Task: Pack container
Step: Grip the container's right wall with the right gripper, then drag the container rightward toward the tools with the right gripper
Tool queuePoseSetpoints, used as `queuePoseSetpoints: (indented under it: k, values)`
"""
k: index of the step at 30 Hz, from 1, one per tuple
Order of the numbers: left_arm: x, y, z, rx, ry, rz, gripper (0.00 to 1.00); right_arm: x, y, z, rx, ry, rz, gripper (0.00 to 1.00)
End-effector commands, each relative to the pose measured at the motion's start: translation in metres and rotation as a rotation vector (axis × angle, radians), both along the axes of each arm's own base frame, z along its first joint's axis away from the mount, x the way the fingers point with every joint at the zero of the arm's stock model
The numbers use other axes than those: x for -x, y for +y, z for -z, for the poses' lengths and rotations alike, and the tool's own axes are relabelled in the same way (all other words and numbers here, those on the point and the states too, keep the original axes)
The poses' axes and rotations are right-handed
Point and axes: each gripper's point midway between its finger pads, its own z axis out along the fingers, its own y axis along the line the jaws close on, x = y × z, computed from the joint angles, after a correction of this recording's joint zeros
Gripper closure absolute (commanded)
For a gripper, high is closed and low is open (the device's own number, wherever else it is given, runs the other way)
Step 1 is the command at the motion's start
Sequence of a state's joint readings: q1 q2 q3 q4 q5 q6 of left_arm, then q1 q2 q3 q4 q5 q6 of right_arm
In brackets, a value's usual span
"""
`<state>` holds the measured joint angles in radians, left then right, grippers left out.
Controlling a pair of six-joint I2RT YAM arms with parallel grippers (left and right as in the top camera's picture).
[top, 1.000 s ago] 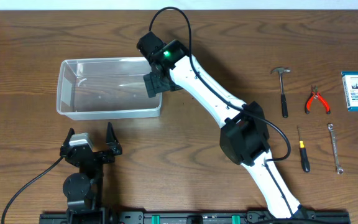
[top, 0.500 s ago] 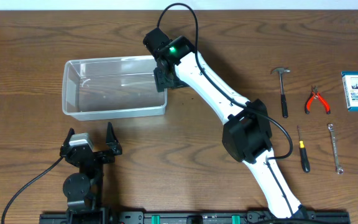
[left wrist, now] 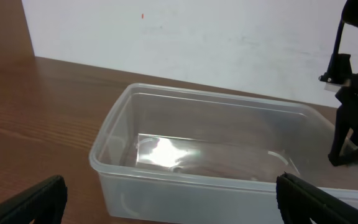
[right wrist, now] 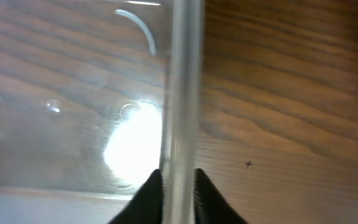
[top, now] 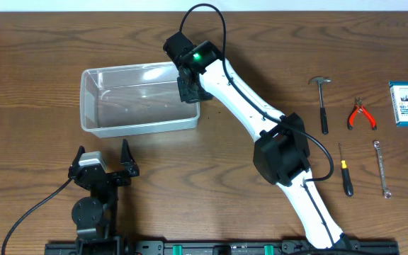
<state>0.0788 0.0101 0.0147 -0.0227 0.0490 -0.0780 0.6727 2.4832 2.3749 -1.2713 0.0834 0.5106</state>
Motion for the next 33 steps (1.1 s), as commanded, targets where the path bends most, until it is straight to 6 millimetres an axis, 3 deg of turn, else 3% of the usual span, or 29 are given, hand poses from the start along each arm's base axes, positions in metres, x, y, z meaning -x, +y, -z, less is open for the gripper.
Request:
queuePoseSetpoints:
  k: [1,5,13,25,33]
  values:
    - [0.002,0.004,0.015,-0.003,0.052,-0.022,0.02,-0.008,-0.012,0.008,0.028,0.001,0.025,0.91]
    - [0.002,0.004,0.015,-0.003,0.052,-0.022,0.02,-0.01,-0.016,0.008,0.029,0.002,0.035,0.99]
    - [0.002,0.004,0.015,-0.003,0.052,-0.022,0.02,-0.014,-0.033,0.009,0.045,0.021,0.083,0.99]
    - [0.002,0.004,0.015,-0.003,0.052,-0.022,0.02,-0.016,-0.103,0.008,0.175,0.09,0.216,0.99]
    - [0.002,0.004,0.015,-0.003,0.052,-0.022,0.02,-0.012,-0.143,-0.008,0.206,0.144,0.262,0.99]
